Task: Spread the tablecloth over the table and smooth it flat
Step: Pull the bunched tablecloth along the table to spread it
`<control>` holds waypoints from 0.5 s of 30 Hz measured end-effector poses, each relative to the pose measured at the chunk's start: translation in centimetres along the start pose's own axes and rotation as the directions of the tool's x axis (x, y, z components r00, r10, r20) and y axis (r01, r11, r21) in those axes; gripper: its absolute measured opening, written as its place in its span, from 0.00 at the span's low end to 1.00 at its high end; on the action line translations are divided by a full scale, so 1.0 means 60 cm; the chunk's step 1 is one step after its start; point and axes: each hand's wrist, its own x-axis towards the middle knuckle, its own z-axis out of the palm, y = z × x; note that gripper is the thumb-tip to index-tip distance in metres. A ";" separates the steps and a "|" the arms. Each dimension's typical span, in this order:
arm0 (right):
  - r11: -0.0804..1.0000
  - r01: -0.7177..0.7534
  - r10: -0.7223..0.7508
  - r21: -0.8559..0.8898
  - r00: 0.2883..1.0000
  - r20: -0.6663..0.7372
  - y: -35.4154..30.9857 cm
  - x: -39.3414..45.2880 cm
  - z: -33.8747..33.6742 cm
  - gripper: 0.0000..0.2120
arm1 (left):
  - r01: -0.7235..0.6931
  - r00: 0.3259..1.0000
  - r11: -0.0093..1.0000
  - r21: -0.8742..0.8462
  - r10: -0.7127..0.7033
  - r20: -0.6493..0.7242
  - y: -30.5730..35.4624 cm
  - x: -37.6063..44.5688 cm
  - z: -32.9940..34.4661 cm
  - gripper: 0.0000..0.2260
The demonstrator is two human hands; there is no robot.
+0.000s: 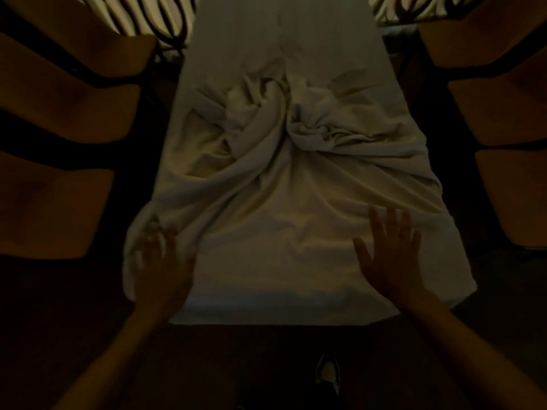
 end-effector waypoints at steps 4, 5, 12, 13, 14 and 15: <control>0.995 0.091 -0.090 0.043 0.995 -0.037 -0.187 -0.033 -0.048 0.34 | -0.052 0.997 0.993 -0.103 0.057 0.047 -0.040 -0.033 -0.132 0.34; 0.992 0.113 -0.112 0.059 0.993 -0.030 -0.227 -0.047 -0.049 0.35 | -0.044 0.996 0.988 -0.147 0.054 0.066 -0.064 -0.037 -0.147 0.34; 0.989 0.113 -0.109 0.092 0.993 -0.046 -0.509 -0.144 -0.004 0.35 | 0.035 0.996 0.959 -0.280 -0.011 0.087 -0.279 -0.082 -0.179 0.32; 0.990 0.094 -0.089 0.107 0.995 -0.054 -0.552 -0.151 0.006 0.36 | 0.016 0.998 0.958 -0.287 0.003 0.064 -0.318 -0.079 -0.182 0.31; 0.988 0.088 -0.080 0.128 0.995 -0.065 -0.596 -0.159 0.016 0.36 | -0.008 0.998 0.955 -0.296 0.027 0.060 -0.356 -0.074 -0.188 0.29; 0.985 0.094 -0.084 0.144 0.994 -0.069 -0.639 -0.165 0.024 0.36 | -0.037 0.997 0.954 -0.298 0.055 0.054 -0.390 -0.068 -0.196 0.27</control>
